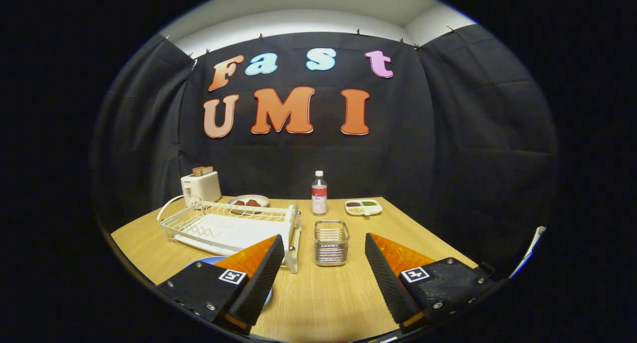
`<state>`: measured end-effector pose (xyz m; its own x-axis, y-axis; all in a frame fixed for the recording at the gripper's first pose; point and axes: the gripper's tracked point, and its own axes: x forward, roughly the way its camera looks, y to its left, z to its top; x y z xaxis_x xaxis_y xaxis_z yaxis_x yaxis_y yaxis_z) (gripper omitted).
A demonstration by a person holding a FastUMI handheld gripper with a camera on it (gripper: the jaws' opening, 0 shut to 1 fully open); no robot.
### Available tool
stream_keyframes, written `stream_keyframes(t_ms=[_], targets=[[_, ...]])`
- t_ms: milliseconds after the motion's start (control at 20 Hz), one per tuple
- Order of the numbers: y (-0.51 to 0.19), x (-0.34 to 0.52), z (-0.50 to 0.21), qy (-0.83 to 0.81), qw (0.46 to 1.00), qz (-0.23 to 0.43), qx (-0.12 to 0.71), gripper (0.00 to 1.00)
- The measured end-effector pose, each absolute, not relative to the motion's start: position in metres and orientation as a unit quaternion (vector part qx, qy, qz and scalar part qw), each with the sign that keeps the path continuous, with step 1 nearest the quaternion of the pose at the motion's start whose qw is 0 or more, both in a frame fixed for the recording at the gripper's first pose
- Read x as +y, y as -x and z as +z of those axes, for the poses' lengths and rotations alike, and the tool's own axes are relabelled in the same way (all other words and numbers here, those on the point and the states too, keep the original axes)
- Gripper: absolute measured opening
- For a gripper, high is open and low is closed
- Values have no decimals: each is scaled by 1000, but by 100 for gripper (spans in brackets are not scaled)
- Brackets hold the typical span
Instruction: Take the plate from the dish rack, then take the spoon from the basket and place it into the plate.
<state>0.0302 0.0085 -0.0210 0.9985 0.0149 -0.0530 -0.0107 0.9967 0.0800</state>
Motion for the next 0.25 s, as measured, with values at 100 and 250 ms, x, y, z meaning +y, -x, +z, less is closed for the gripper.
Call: stream_keyframes(t_ms=[100, 250], targets=[[-28, -4, -22, -40, 999, -1, 24, 97], [-25, -14, -25, -46, 999, -5, 24, 97]])
